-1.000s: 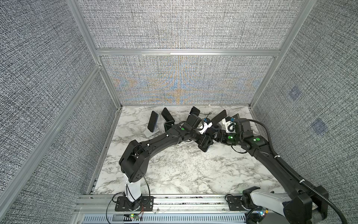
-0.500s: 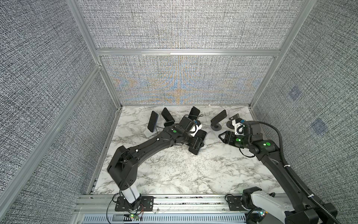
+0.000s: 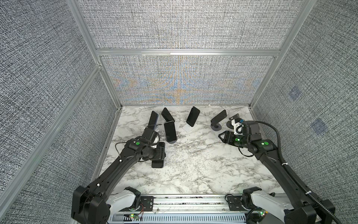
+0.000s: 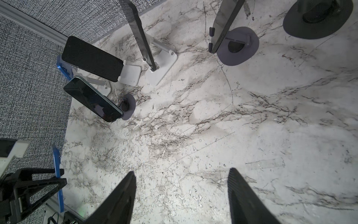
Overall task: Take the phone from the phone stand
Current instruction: 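Lower the phone with the left gripper onto the table nearer the robot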
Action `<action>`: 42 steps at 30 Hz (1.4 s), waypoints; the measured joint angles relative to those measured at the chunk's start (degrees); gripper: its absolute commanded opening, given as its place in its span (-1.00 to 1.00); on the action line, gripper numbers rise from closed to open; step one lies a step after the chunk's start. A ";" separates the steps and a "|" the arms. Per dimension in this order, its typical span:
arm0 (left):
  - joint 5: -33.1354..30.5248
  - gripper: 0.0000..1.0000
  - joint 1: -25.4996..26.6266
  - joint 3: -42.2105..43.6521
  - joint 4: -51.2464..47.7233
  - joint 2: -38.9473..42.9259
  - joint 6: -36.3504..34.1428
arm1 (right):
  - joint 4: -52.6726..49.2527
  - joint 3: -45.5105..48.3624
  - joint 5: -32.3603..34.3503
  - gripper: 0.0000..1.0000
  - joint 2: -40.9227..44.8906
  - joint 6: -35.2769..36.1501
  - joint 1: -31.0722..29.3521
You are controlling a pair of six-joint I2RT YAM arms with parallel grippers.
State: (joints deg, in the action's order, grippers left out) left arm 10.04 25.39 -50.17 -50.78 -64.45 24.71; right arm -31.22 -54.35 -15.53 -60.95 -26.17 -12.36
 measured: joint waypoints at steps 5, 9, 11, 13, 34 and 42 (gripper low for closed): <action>-1.01 -1.00 -1.62 1.77 0.52 -3.78 0.35 | 0.02 -1.05 -0.24 0.28 0.11 0.55 0.31; -2.86 -1.00 -2.38 0.28 0.59 -9.55 -0.50 | 0.15 -1.46 -0.68 0.28 0.31 1.25 0.79; -2.86 -1.00 -2.49 -1.09 0.66 -12.63 -0.79 | 0.39 -1.29 -0.92 0.28 0.46 1.22 1.05; -3.34 -1.00 -2.56 -1.90 0.90 -15.13 -1.25 | 1.20 -0.50 -1.25 0.28 0.85 1.18 1.14; -2.45 -1.00 -2.64 1.75 10.91 -25.51 -1.36 | 2.23 0.26 -2.91 0.28 1.95 0.98 4.11; -5.77 -0.86 -0.11 0.26 9.97 -27.98 -0.26 | 2.10 0.26 -2.86 0.28 2.47 0.96 4.55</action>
State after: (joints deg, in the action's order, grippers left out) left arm 4.27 25.28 -49.91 -40.82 -92.42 24.45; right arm -29.12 -54.08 -18.39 -58.48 -25.21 -7.81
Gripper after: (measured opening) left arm 0.712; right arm 0.639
